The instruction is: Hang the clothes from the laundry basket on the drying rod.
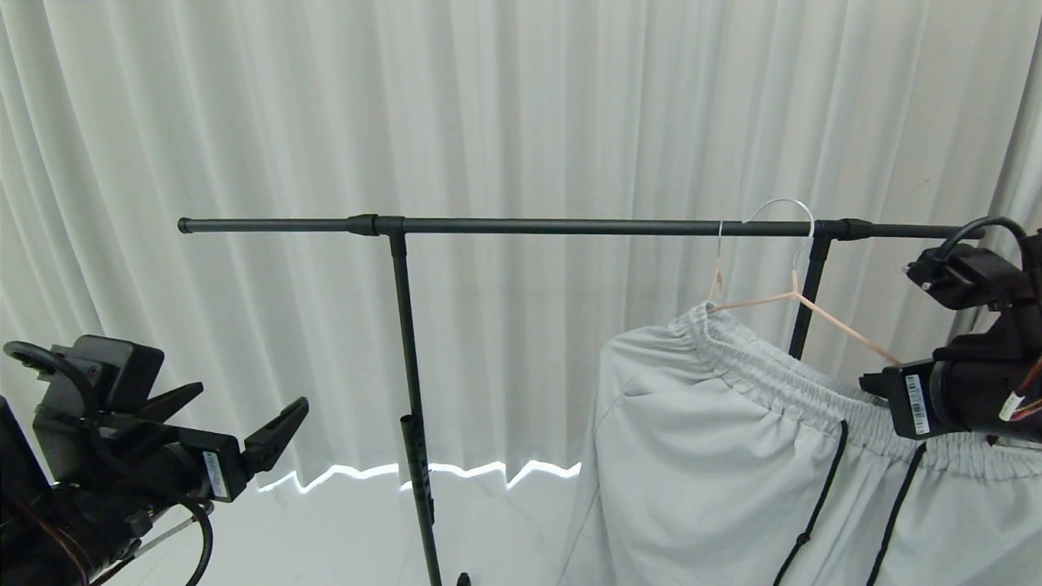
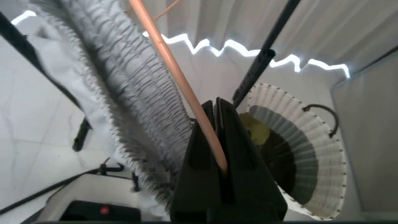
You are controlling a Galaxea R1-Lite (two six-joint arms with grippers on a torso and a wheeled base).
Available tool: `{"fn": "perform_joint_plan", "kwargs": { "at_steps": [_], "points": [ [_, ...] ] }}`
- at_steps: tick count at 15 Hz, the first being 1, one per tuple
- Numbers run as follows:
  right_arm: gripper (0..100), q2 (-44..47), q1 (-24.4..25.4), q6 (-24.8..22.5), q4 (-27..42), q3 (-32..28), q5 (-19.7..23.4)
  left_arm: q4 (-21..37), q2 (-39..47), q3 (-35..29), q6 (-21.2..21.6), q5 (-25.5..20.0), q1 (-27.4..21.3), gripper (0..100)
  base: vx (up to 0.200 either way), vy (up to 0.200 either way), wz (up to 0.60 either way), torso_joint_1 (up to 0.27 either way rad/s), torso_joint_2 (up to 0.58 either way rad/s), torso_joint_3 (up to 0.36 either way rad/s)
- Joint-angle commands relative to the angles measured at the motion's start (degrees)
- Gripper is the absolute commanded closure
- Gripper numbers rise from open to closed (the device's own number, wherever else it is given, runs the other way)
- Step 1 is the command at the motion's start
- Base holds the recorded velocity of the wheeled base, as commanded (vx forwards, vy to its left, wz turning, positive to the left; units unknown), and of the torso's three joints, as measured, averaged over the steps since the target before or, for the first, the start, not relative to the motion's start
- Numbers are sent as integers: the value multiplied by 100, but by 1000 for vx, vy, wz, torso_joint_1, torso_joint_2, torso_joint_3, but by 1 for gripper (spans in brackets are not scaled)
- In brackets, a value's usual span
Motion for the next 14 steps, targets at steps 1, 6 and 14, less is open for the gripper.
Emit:
{"fn": "perform_joint_plan", "kwargs": {
  "at_steps": [1, 6, 14],
  "points": [
    [100, 208, 237, 175, -148, -53, -17, 0, -35, 9, 21, -2, 60, 0, 0, 0, 0, 0, 0, 0],
    [100, 603, 422, 227, -184, -229, -26, 0, -158, 17, 47, -2, 51, 0, 0, 0, 0, 0, 0, 0],
    [100, 884, 430, 227, -201, -440, -17, 0, -211, 70, 47, -11, 24, 0, 175, 0, 0, 0, 1, 2]
  ]
}}
